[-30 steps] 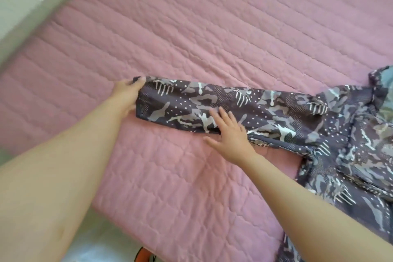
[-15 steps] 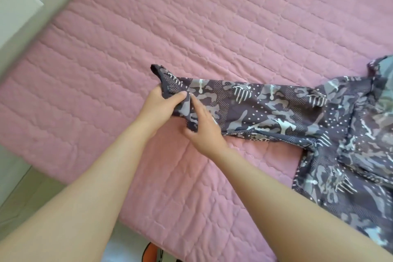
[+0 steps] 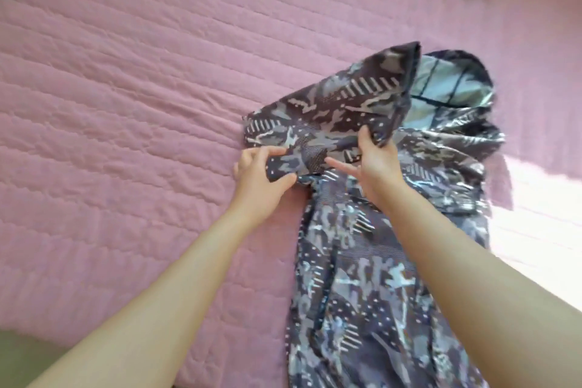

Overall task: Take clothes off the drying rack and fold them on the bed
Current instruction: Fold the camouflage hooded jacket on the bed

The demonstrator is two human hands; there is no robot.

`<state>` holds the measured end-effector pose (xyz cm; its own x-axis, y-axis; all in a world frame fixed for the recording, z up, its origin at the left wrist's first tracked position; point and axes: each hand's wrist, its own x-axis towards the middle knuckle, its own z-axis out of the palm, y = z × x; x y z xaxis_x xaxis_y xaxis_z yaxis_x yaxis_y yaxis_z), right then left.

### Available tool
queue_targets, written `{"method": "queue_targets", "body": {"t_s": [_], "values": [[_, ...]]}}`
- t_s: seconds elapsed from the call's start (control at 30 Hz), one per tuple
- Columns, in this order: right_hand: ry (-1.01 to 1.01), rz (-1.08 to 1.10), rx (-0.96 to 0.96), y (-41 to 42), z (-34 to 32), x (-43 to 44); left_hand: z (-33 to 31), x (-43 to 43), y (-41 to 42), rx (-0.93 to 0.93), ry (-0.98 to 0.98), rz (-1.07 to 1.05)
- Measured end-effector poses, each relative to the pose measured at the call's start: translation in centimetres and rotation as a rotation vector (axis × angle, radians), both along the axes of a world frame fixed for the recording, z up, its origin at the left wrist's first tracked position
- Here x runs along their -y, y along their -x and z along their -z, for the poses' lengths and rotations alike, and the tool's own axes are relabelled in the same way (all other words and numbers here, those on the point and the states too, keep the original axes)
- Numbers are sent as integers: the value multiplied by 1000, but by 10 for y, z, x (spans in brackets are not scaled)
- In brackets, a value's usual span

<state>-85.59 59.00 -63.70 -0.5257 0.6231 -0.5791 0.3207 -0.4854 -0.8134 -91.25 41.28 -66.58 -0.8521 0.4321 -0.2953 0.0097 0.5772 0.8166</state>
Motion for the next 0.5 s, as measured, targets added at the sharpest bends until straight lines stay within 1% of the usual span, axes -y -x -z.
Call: {"method": "queue_targets", "body": {"t_s": [0.1, 0.17, 0.23, 0.3, 0.37, 0.5], "values": [[5, 154, -46, -50, -15, -64, 6, -31, -39, -119, 104, 46], [-50, 208, -78, -89, -25, -110, 10, -58, -64, -203, 142, 53], [-120, 235, -82, -125, -31, -154, 14, -83, -84, -244, 168, 51], [-171, 303, -67, -153, -32, -191, 20, -100, -98, -253, 230, 93], [-201, 394, -44, -183, -30, -226, 31, -117, -112, -234, 342, 174], [-208, 480, -5, -238, -12, -279, 65, -147, -131, -141, 590, 410]]}}
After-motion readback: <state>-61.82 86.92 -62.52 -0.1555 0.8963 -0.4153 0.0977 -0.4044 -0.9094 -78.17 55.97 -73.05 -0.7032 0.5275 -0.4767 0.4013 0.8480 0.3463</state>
